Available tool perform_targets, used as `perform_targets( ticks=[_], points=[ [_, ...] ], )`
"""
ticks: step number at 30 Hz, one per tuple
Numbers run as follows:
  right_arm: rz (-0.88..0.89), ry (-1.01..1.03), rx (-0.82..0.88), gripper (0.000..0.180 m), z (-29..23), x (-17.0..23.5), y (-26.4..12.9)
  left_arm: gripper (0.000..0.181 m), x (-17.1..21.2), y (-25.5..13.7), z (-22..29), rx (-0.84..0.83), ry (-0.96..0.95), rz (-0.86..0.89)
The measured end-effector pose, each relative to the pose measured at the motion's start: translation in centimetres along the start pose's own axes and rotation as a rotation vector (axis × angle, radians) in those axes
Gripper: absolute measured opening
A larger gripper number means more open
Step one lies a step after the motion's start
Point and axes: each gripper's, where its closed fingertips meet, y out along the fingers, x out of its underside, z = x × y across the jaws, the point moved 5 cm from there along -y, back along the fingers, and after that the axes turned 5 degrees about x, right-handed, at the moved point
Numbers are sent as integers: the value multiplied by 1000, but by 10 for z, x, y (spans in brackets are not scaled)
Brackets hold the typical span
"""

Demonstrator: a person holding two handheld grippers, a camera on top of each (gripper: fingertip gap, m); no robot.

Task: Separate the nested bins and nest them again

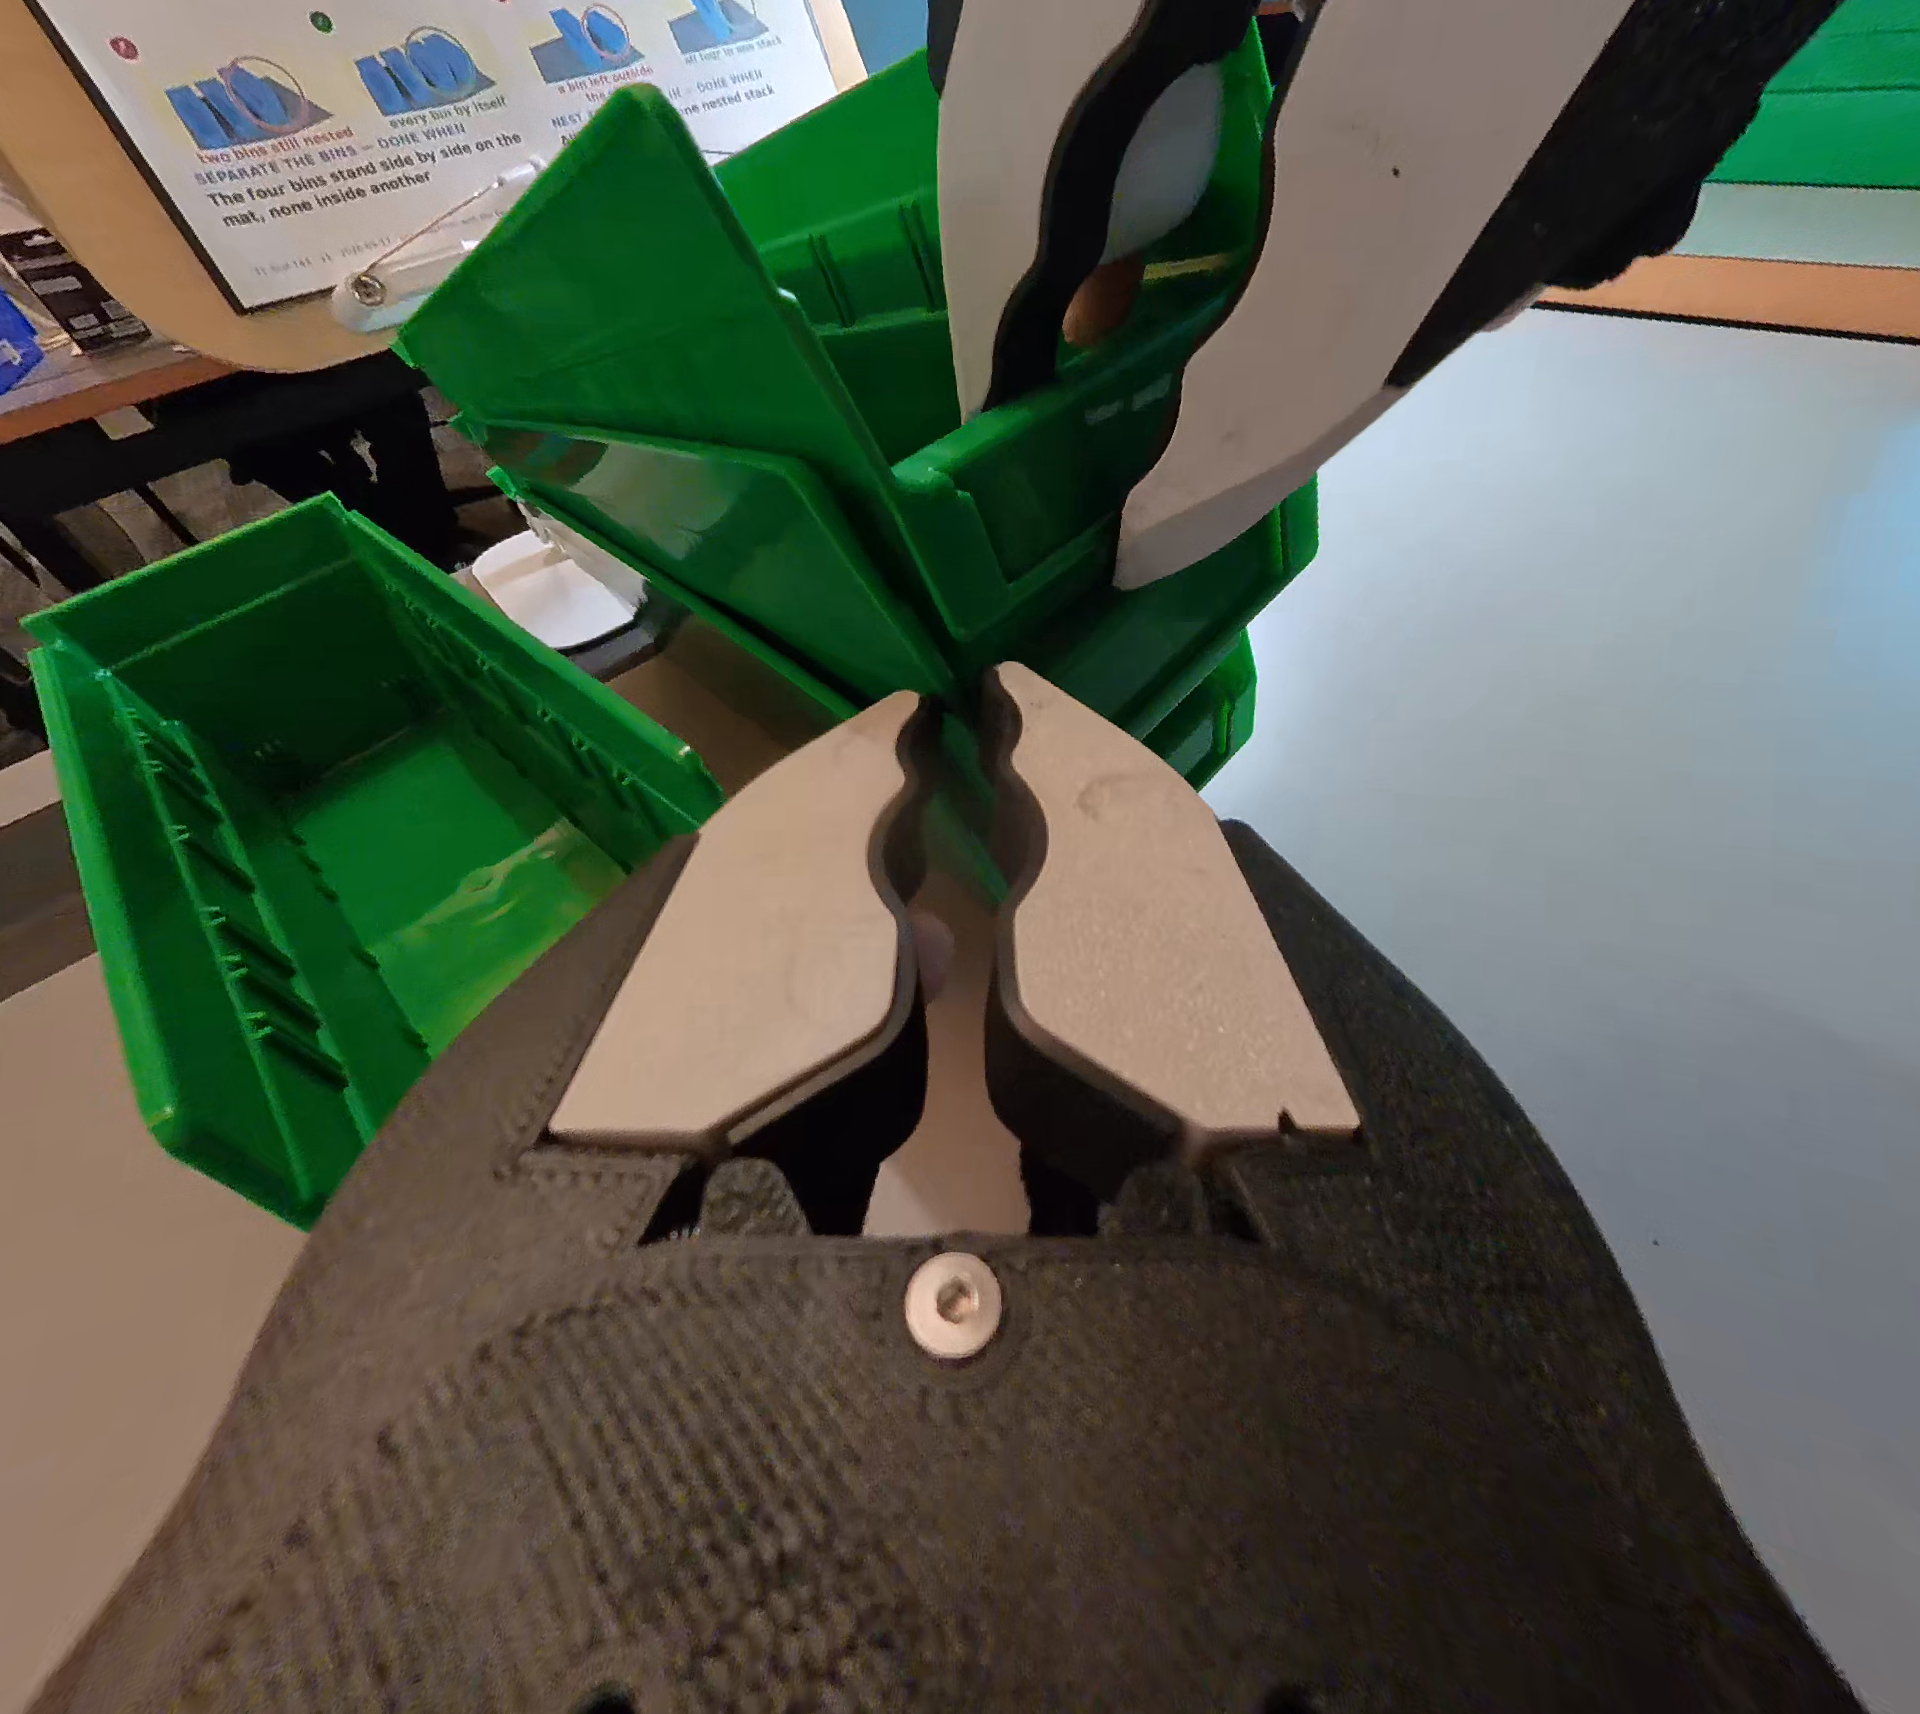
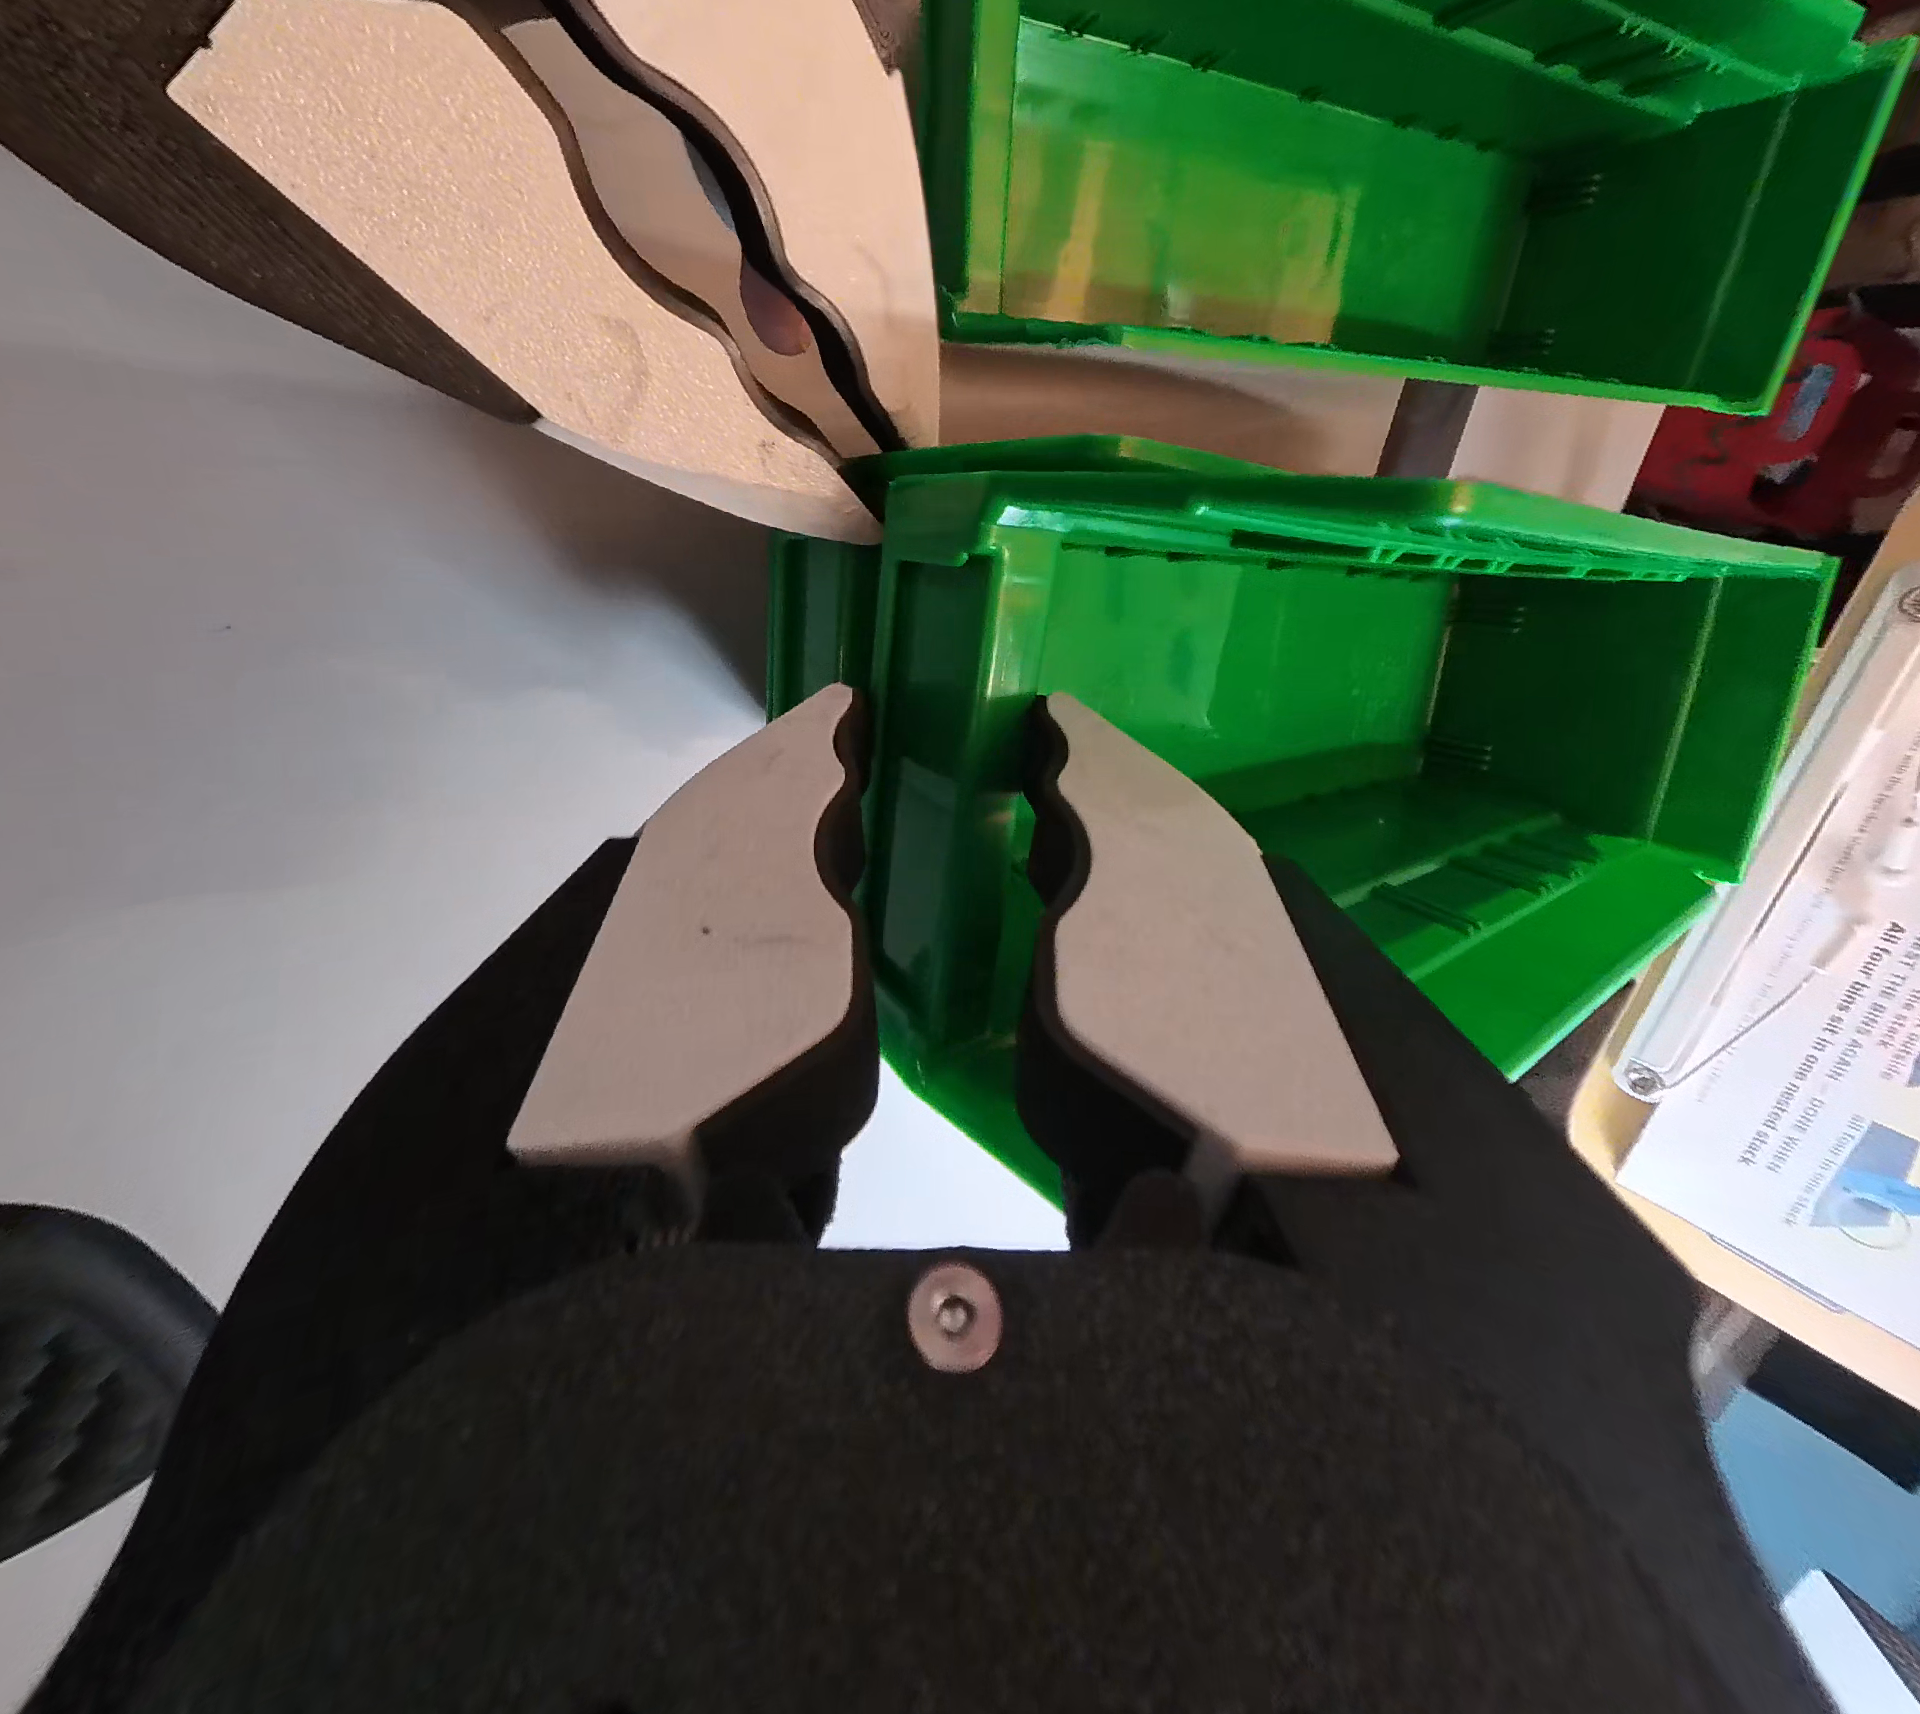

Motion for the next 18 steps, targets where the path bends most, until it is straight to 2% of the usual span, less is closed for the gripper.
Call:
perform_targets(
  ticks=[10,14,18],
  points=[
    [45,23,-26,28,2,4,-4,8,-3,0,1,23,-8,19],
    [58,24,29,30,-4,1,-1,8,-5,-3,-3,25,-49,16],
    [75,35,65,31,-8,-1,1,8,-4,-4,-2,-12,-12,13]
  ],
)
